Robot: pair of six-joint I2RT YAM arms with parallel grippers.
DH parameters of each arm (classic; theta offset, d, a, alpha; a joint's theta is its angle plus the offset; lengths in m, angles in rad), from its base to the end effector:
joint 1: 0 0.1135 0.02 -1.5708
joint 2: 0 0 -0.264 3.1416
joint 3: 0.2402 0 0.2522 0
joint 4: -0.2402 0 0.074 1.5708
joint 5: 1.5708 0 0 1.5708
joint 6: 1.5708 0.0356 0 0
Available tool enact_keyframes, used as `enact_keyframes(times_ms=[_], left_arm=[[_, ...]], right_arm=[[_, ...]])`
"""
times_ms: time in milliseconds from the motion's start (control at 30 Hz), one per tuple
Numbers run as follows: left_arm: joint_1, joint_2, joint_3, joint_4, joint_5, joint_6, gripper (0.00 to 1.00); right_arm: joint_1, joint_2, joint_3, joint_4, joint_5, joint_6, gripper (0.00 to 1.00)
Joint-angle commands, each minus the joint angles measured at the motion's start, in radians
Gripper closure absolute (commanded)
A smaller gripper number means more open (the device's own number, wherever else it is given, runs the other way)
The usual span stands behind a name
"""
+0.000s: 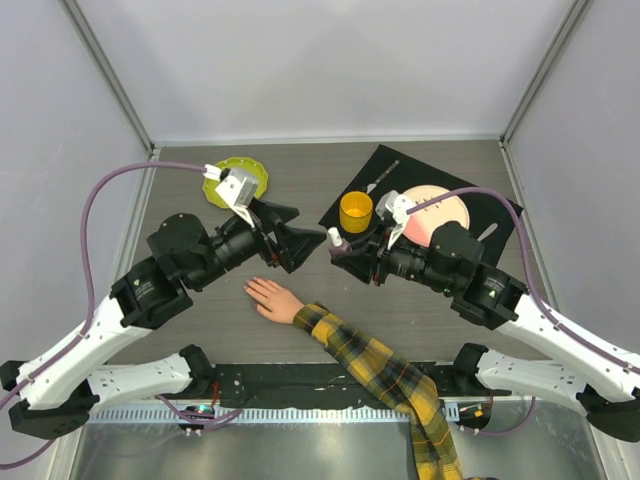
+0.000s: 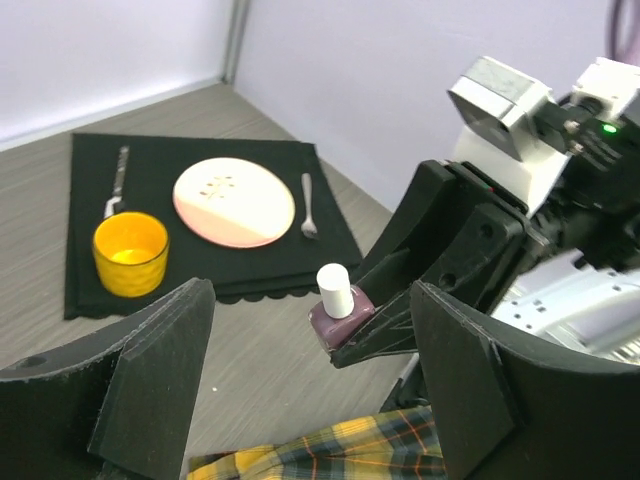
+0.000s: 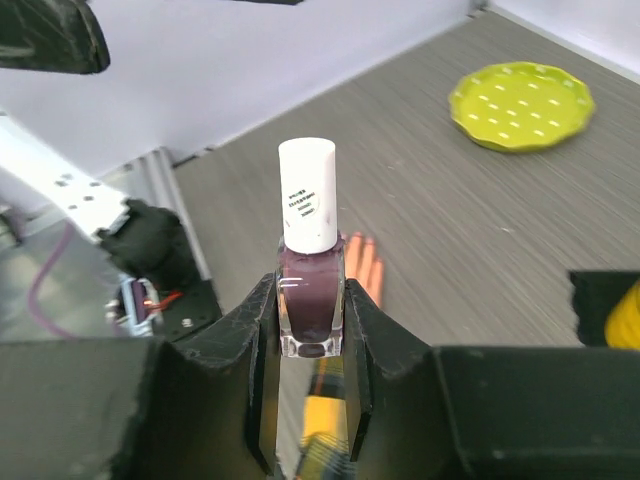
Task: Paint the nails
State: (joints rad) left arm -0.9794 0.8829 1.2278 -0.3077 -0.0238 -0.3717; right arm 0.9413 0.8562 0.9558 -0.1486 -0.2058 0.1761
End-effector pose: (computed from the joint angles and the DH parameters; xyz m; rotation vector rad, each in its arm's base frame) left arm 0.0967 -0.1424 0.4608 0.4686 1.5618 -1.0431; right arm 0.1080 0.1607 0.3916 -0.7947 1.5243 1.0133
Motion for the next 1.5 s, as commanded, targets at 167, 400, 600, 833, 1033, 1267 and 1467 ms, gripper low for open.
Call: enact_keyframes(times_ms=[167, 400, 600, 833, 1033, 1267, 1467], left_arm=[[0.004, 0.1, 0.029, 0.005, -0.09, -0.018, 0.21], [0.004, 0.136, 0.032, 0.038, -0.084, -0.021, 0.25], [0.004, 0.162, 0.03, 0.074, -0.034, -0.045, 0.32], [0.002, 0.209, 0.067, 0.045, 0.019, -0.055, 0.46], [0.004, 0.241, 0.102, 0.01, 0.151, -0.03, 0.91], [0.005, 0.194, 0.032, 0.137, 0.51, -0.007, 1.0], [0.005, 0.149, -0.027, 0.355, 0.686, -0.096, 1.0]], right_arm=[[0.005, 0.029, 0.06, 0.026, 0.155, -0.058, 0.99], [0.005, 0.026, 0.051, 0.04, 0.143, -0.059, 0.99], [0.005, 0.021, 0.052, 0.041, 0.138, -0.061, 0.99], [0.005, 0.015, 0.066, 0.044, 0.131, -0.059, 0.99], [0.005, 0.004, 0.07, 0.052, 0.097, -0.055, 0.99], [0.005, -0.051, 0.006, 0.308, -0.545, 0.05, 0.99], [0.01, 0.017, -0.15, 1.087, -0.816, 0.712, 0.99]])
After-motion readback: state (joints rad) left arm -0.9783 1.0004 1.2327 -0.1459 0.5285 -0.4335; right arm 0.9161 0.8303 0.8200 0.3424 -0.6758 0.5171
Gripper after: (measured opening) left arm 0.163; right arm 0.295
